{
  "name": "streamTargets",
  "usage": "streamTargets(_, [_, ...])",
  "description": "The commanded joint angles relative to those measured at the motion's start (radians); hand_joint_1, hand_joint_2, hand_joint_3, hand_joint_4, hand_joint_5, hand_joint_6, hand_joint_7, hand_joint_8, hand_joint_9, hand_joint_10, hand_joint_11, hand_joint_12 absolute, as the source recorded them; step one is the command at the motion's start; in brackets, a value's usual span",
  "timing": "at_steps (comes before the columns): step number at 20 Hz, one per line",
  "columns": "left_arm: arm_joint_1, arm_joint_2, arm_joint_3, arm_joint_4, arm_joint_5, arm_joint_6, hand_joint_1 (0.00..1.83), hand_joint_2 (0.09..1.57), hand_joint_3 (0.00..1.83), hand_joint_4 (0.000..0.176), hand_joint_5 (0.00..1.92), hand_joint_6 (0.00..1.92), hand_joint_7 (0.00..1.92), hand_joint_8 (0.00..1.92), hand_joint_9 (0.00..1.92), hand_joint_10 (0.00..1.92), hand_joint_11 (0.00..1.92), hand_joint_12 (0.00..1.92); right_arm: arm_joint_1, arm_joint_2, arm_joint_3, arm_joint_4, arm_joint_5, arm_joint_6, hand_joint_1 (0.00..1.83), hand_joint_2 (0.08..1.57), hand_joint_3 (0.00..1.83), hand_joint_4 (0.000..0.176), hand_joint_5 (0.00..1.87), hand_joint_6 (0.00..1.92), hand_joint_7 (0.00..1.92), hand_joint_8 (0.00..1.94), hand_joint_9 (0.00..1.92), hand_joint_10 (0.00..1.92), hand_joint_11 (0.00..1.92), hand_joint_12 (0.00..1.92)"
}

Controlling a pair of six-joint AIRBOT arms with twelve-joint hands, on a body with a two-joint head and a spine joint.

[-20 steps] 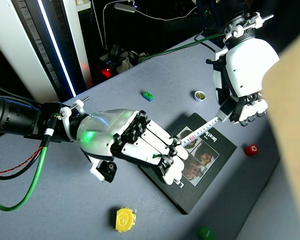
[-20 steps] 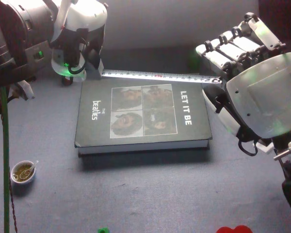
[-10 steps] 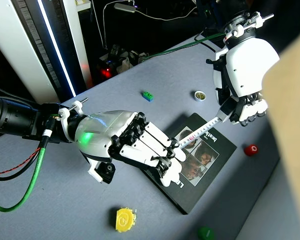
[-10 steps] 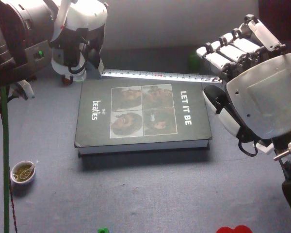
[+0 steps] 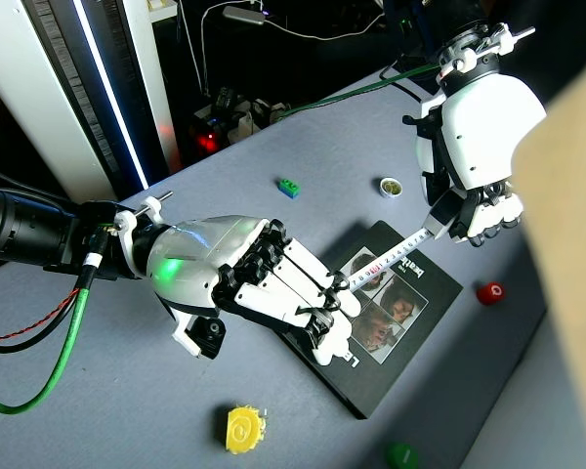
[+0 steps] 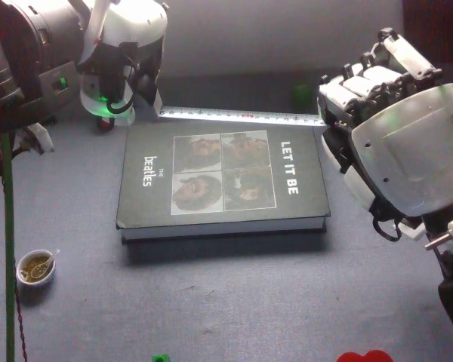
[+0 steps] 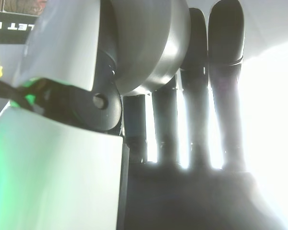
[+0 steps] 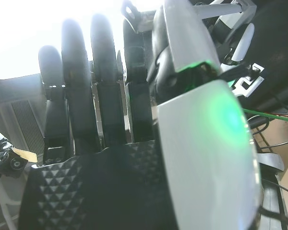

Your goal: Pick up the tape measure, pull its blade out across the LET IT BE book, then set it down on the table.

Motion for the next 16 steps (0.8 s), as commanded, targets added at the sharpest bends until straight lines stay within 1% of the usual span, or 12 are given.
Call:
streamTargets(1, [-0.018,0.002,0.002,0.083,-0.018,0.014,1.39,1.08,0.0,0.0,1.07,0.6,1.08,0.89,0.92,1.24,0.9,1.02,0.002,0.005,-0.003,-0.044,0.109,-0.002,1.21,1.12,0.0,0.024,0.92,1.12,1.02,0.88,1.07,0.11,0.55,1.25])
streamTargets(2, [-0.018,0.002,0.002,0.083,-0.018,0.014,1.39,1.08,0.0,0.0,1.07,0.6,1.08,0.89,0.92,1.24,0.9,1.02,0.002,0.005,-0.003,-0.044,0.109,-0.001,1.33,1.13,0.0,0.0,0.93,1.11,1.04,0.81,0.84,1.06,0.58,1.26])
streamTargets(3, [-0.018,0.002,0.002,0.083,-0.018,0.014,1.39,1.08,0.0,0.0,1.06,0.61,1.08,0.88,0.92,1.24,0.9,1.02,0.002,0.005,-0.003,-0.044,0.108,0.001,1.35,1.13,0.0,0.0,0.92,1.13,1.03,0.82,0.79,1.28,0.59,1.29])
streamTargets(4, [-0.018,0.002,0.002,0.083,-0.018,0.014,1.39,1.08,0.0,0.0,1.06,0.61,1.09,0.88,0.92,1.24,0.9,1.02,0.003,0.005,-0.003,-0.043,0.108,0.003,1.36,1.14,0.0,0.0,0.92,1.13,1.02,0.83,0.77,1.32,0.59,1.29])
streamTargets(7, [-0.019,0.003,0.003,0.083,-0.018,0.014,1.39,1.08,0.0,0.0,1.06,0.61,1.08,0.89,0.91,1.25,0.9,1.02,0.004,0.005,-0.003,-0.043,0.107,0.008,1.36,1.14,0.0,0.0,0.92,1.14,1.02,0.84,0.77,1.32,0.6,1.3])
streamTargets(8, [-0.02,0.003,0.003,0.083,-0.018,0.014,1.39,1.08,0.0,0.0,1.06,0.6,1.08,0.89,0.91,1.25,0.9,1.02,0.004,0.005,-0.002,-0.043,0.107,0.009,1.24,1.13,0.0,0.0,0.94,1.12,1.0,0.88,0.81,0.91,0.59,1.29])
streamTargets(9, [-0.02,0.003,0.003,0.083,-0.018,0.014,1.39,1.08,0.0,0.0,1.06,0.6,1.08,0.89,0.91,1.25,0.91,1.02,0.004,0.005,-0.002,-0.043,0.107,0.01,1.21,1.11,0.0,0.026,0.95,1.09,1.04,0.85,0.92,0.58,0.6,1.27])
streamTargets(12, [-0.024,0.004,0.003,0.083,-0.016,0.014,1.38,1.08,0.0,0.0,1.06,0.61,1.08,0.89,0.91,1.25,0.91,1.03,0.002,0.005,-0.003,-0.043,0.108,0.009,1.21,1.11,0.0,0.029,0.95,1.08,1.04,0.85,0.93,0.56,0.6,1.26])
streamTargets(13, [-0.025,0.006,0.003,0.083,-0.016,0.014,1.38,1.08,0.0,0.0,1.06,0.61,1.08,0.89,0.91,1.25,0.9,1.03,0.0,0.006,-0.003,-0.043,0.109,0.009,1.21,1.11,0.0,0.029,0.95,1.08,1.04,0.85,0.94,0.52,0.6,1.26])
streamTargets(16, [-0.025,0.011,0.003,0.083,-0.015,0.014,1.39,1.09,0.0,0.0,1.05,0.62,1.08,0.9,0.91,1.25,0.89,1.05,-0.001,0.008,-0.005,-0.043,0.111,0.009,1.21,1.11,0.0,0.028,0.95,1.09,1.04,0.85,0.95,0.5,0.59,1.26])
